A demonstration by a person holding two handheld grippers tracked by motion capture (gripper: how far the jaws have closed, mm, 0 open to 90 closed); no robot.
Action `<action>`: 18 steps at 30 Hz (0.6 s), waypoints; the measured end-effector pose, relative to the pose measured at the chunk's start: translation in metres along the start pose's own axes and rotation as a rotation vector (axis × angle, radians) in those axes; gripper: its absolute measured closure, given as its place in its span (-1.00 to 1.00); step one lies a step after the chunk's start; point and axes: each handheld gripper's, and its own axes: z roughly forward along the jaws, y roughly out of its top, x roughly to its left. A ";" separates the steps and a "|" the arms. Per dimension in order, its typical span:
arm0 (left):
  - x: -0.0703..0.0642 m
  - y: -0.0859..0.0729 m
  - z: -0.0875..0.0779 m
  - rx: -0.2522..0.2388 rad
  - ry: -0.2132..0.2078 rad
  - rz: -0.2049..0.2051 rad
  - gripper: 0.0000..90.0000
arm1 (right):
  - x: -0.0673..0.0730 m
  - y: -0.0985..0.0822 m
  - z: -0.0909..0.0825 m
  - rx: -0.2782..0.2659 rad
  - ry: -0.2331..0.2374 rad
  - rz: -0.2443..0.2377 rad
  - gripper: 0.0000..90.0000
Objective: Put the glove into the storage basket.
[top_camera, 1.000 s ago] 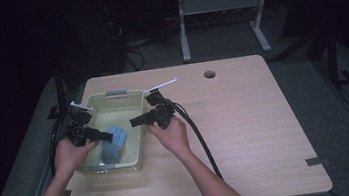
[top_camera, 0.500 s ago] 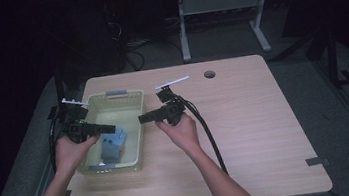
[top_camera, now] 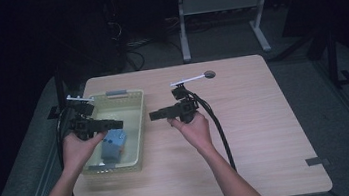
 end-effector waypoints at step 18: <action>-0.025 0.007 0.010 -0.051 -0.109 0.007 -0.23 | -0.024 -0.013 -0.046 -0.059 -0.053 0.038 -0.16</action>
